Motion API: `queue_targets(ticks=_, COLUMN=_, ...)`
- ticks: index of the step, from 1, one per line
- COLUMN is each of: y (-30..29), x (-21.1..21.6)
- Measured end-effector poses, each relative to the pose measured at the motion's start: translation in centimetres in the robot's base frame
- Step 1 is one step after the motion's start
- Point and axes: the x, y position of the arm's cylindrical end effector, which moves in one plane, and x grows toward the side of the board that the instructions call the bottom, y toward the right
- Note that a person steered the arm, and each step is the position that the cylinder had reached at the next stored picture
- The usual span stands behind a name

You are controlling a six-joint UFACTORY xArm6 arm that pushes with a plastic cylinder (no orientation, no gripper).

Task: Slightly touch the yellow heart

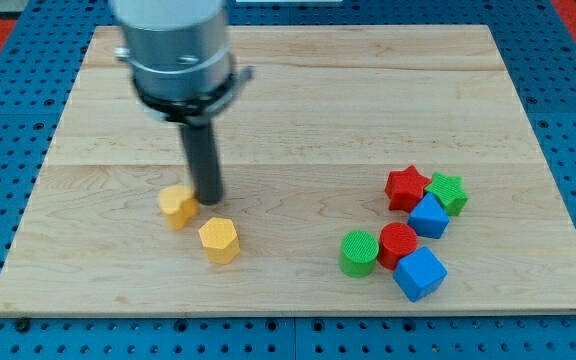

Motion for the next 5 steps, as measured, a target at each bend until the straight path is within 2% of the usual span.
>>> queue_targets(ticks=1, y=-8.4, x=-0.1)
queue_targets(ticks=2, y=-8.6, x=-0.9)
queue_targets(ticks=5, y=-3.9, x=-3.9)
